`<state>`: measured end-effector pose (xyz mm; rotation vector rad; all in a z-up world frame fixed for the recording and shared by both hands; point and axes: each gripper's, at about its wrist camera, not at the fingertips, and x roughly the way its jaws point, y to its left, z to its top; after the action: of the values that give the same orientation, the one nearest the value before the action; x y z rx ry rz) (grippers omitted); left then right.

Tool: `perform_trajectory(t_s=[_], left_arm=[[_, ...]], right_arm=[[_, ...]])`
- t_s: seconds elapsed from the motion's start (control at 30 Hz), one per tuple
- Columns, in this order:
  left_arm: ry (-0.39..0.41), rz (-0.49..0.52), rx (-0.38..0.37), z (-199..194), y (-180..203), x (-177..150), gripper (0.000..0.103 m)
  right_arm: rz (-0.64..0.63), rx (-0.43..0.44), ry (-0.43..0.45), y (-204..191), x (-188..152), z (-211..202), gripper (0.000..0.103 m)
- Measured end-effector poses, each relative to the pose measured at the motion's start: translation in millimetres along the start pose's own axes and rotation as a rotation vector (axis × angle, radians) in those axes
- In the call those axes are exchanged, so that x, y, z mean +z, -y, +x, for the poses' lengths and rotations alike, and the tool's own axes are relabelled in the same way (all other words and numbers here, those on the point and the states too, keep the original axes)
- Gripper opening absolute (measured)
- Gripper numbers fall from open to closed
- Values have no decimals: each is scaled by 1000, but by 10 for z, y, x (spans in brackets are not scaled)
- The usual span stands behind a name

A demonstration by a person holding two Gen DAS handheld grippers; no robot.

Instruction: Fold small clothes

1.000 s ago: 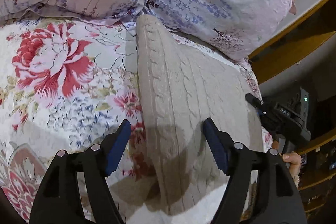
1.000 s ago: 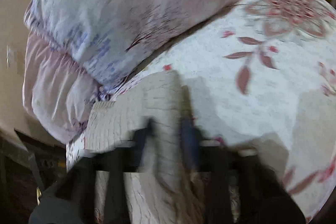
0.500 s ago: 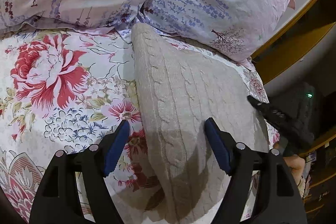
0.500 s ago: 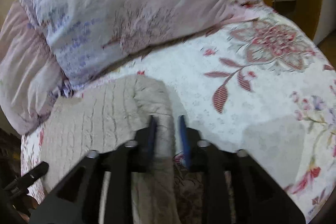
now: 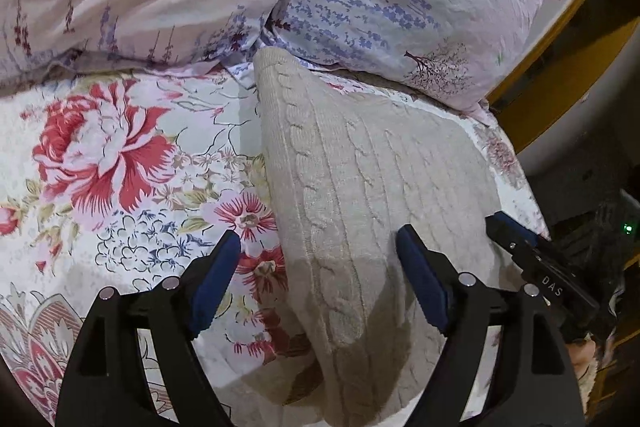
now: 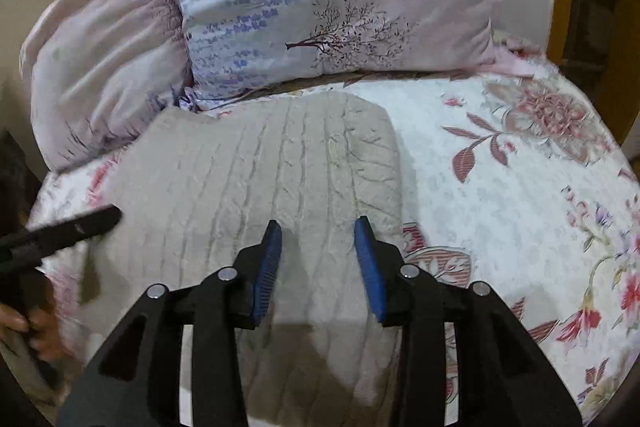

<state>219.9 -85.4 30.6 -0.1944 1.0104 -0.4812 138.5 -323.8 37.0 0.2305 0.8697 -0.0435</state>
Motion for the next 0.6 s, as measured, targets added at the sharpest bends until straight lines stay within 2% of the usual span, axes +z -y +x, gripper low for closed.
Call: perform_trajectory(t_s=[0.27, 0.4, 0.43, 0.47, 0.53, 0.57, 0.6], left_arm=[[17, 37, 48, 52, 46, -39, 85], [18, 34, 54, 84, 34, -31, 88], [15, 28, 50, 77, 27, -27, 88], [11, 21, 42, 62, 14, -23, 88], [0, -4, 16, 40, -22, 1, 87], [-6, -15, 4, 32, -34, 5, 87], [-18, -41, -28, 22, -69, 22, 87]], right_arm=[[-6, -20, 24, -5, -80, -20, 39], [69, 47, -13, 116, 12, -47, 40], [100, 80, -22, 153, 39, -70, 44], [137, 123, -25, 197, 65, -105, 56], [221, 188, -6, 312, 129, -214, 72], [243, 191, 8, 356, 158, -260, 77], [266, 194, 26, 425, 197, -310, 78]])
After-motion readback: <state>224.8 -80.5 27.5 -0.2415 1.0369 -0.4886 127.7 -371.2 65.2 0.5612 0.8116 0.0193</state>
